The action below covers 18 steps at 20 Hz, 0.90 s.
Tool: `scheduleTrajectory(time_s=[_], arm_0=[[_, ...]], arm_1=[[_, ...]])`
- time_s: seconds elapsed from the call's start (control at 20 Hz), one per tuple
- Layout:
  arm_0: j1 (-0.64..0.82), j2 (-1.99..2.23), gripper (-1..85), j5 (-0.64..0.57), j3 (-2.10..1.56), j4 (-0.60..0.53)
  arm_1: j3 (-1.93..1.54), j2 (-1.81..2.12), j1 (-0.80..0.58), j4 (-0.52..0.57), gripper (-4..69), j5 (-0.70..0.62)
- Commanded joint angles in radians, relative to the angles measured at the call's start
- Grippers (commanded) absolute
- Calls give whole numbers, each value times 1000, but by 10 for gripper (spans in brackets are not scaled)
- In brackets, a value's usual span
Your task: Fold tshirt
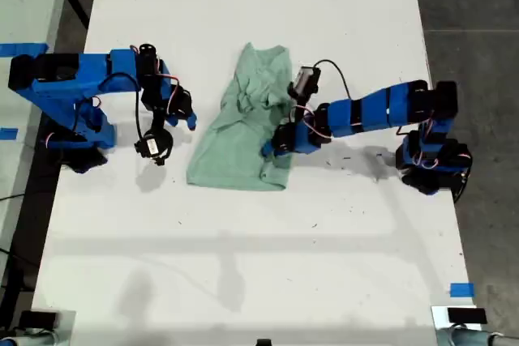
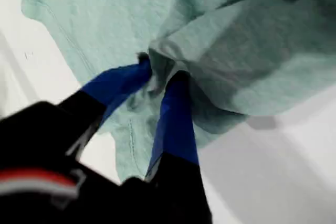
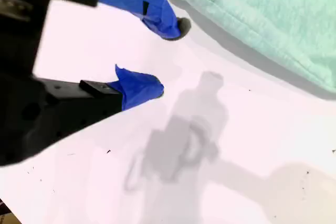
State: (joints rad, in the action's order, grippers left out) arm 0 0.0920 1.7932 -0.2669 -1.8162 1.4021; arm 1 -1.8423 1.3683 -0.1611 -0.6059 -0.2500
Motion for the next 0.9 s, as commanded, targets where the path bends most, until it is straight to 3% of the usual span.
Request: scheduleTrajectory(time_s=[0.0,0.2,0.35,0.45,0.6,0.7,0.85], arm_0=[[-18,12,129,8,23,-3],[-32,12,140,8,43,3],[-55,12,143,15,78,23],[-77,14,147,18,107,26],[-97,-2,219,18,135,15],[-98,-3,203,12,137,8],[-95,-29,273,-2,126,-20]], arm_1=[[210,18,35,-253,282,-31],[407,121,72,-555,322,-67],[393,261,75,-687,327,-64],[295,364,66,-704,325,-49],[176,476,55,-703,323,-31],[127,518,51,-693,322,-25],[91,548,48,-681,319,-25]])
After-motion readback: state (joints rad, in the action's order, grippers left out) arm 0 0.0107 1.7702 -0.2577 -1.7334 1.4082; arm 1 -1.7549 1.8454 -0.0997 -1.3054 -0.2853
